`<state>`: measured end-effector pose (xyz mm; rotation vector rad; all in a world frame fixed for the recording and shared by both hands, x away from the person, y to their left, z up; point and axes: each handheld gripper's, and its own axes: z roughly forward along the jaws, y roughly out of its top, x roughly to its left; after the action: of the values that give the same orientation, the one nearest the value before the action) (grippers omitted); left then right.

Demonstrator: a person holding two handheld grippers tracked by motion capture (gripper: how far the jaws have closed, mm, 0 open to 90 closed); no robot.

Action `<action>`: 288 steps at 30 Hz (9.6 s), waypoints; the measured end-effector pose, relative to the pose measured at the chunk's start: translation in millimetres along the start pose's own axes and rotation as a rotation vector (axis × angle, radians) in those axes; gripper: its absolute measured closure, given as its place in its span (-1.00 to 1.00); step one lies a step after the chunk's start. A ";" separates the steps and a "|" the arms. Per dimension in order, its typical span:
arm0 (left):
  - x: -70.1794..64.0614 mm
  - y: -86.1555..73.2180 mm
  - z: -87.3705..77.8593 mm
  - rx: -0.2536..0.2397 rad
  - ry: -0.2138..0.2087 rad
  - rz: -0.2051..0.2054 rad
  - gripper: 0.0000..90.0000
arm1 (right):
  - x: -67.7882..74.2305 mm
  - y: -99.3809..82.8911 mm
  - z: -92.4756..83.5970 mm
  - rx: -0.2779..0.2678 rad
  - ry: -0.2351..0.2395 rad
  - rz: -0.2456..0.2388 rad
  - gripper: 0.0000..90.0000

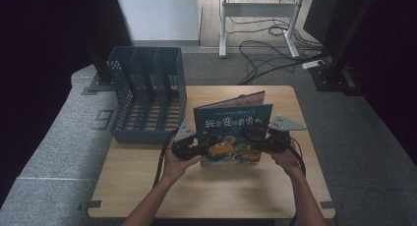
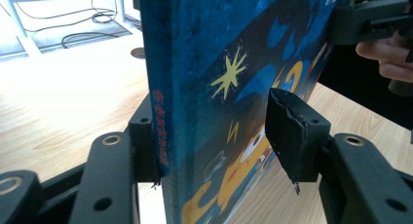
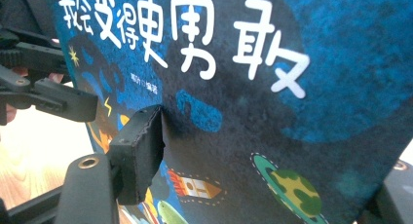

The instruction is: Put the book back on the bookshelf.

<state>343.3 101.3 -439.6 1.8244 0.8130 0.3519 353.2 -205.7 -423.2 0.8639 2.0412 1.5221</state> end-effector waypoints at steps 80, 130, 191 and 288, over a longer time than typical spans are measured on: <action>-12.9 6.7 2.2 -0.051 -0.092 0.119 0.14 | -0.8 -15.3 -3.7 0.020 0.030 -0.055 -0.36; -29.0 -2.0 3.6 -0.104 -0.180 0.182 0.77 | -11.5 -21.6 -14.3 0.009 -0.015 0.008 -0.46; 28.5 42.4 -137.3 -0.372 0.028 0.030 0.83 | -18.9 -81.3 -25.9 0.009 -0.095 0.141 -0.43; 117.5 74.4 -81.4 -0.550 0.515 -0.057 0.82 | -20.9 -119.2 -23.9 0.079 -0.124 0.222 -0.41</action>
<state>408.0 222.5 -355.5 1.2015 0.9923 0.9347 325.9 -260.0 -530.5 1.2195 1.9798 1.4663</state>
